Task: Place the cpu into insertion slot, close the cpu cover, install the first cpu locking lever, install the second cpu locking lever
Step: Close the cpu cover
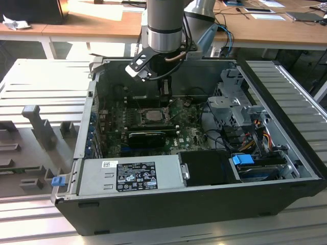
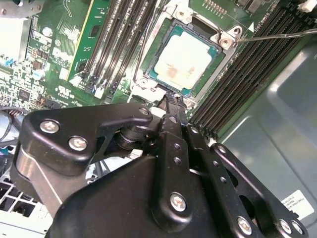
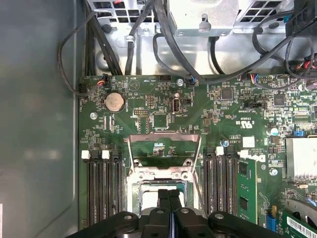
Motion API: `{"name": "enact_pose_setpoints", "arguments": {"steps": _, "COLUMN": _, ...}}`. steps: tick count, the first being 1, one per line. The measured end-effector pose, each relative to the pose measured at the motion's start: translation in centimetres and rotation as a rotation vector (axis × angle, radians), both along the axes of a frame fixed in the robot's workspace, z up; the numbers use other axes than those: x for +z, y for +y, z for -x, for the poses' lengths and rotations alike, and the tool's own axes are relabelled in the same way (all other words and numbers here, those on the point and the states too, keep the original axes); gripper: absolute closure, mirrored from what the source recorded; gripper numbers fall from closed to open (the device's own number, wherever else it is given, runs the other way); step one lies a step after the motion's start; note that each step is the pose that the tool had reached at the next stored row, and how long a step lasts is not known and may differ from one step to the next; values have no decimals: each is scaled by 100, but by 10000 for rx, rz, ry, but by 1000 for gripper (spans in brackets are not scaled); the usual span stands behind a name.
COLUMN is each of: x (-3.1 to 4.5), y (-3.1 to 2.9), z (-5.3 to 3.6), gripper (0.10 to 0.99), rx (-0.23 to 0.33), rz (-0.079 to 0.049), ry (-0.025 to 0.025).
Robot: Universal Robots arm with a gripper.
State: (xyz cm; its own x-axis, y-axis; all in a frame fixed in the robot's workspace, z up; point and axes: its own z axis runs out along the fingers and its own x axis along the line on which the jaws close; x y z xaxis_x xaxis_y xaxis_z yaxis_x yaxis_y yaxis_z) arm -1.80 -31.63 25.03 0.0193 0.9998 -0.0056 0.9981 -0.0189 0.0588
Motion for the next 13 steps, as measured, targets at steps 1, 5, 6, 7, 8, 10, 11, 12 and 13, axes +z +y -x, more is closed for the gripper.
{"name": "enact_pose_setpoints", "arguments": {"steps": 1, "x": 6, "y": 0, "z": -1, "gripper": 980, "rx": 0, "rz": 0, "ry": -1}}
{"name": "enact_pose_setpoints", "arguments": {"steps": 5, "x": 8, "y": 0, "z": -15, "gripper": 980, "rx": 0, "rz": 3, "ry": 0}}
{"name": "enact_pose_setpoints", "arguments": {"steps": 6, "x": 9, "y": 0, "z": -29, "gripper": 980, "rx": 1, "rz": 3, "ry": 1}}
{"name": "enact_pose_setpoints", "arguments": {"steps": 7, "x": 20, "y": 0, "z": -30, "gripper": 980, "rx": -1, "rz": 5, "ry": 2}}
{"name": "enact_pose_setpoints", "arguments": {"steps": 8, "x": 35, "y": 0, "z": -31, "gripper": 980, "rx": 0, "rz": 3, "ry": 1}}
{"name": "enact_pose_setpoints", "arguments": {"steps": 10, "x": 45, "y": 0, "z": -43, "gripper": 980, "rx": 1, "rz": 0, "ry": -1}}
{"name": "enact_pose_setpoints", "arguments": {"steps": 11, "x": 46, "y": 0, "z": -52, "gripper": 980, "rx": 0, "rz": 1, "ry": 0}}
{"name": "enact_pose_setpoints", "arguments": {"steps": 12, "x": 47, "y": 0, "z": -61, "gripper": 980, "rx": 1, "rz": 2, "ry": 0}}
{"name": "enact_pose_setpoints", "arguments": {"steps": 13, "x": 48, "y": 0, "z": -70, "gripper": 980, "rx": 1, "rz": 3, "ry": 0}}
